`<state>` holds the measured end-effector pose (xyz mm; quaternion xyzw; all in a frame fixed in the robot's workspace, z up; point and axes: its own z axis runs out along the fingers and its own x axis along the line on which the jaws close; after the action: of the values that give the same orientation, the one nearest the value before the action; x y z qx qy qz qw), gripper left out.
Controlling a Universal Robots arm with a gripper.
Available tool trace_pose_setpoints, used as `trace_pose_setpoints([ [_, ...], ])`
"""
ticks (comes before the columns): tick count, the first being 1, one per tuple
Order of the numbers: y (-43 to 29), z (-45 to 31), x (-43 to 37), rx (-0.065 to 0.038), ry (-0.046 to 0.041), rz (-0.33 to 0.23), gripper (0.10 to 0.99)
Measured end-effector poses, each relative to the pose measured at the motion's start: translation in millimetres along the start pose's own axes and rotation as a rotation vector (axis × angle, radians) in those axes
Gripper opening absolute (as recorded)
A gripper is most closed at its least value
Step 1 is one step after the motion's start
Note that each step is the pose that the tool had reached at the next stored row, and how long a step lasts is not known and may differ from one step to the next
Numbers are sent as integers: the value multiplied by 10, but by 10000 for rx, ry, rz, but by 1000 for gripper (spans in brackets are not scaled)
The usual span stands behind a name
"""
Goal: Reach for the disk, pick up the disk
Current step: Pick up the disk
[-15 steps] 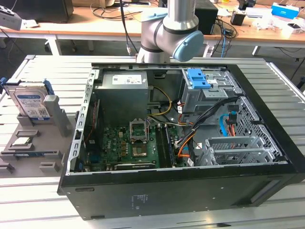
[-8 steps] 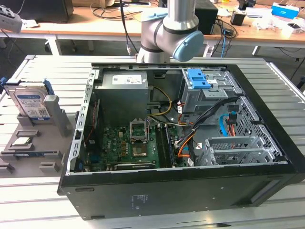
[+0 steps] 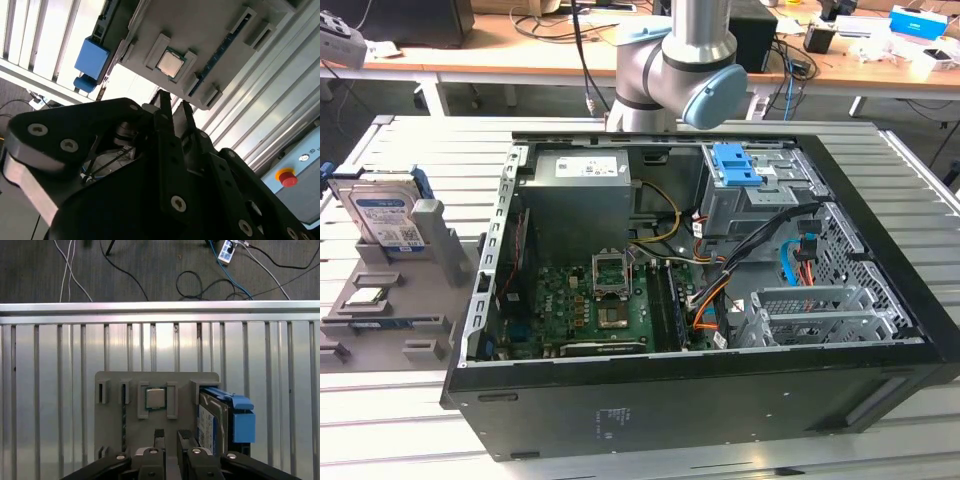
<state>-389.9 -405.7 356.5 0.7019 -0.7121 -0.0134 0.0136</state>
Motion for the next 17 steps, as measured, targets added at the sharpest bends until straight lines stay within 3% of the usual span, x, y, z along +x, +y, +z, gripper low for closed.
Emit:
trace_pose_setpoints([
  [3, 0, 0, 0, 0, 1, 1, 424],
  [9, -2, 0, -33, 0, -1, 2, 424],
  [17, -18, -1, -232, 0, 2, 3, 424],
])
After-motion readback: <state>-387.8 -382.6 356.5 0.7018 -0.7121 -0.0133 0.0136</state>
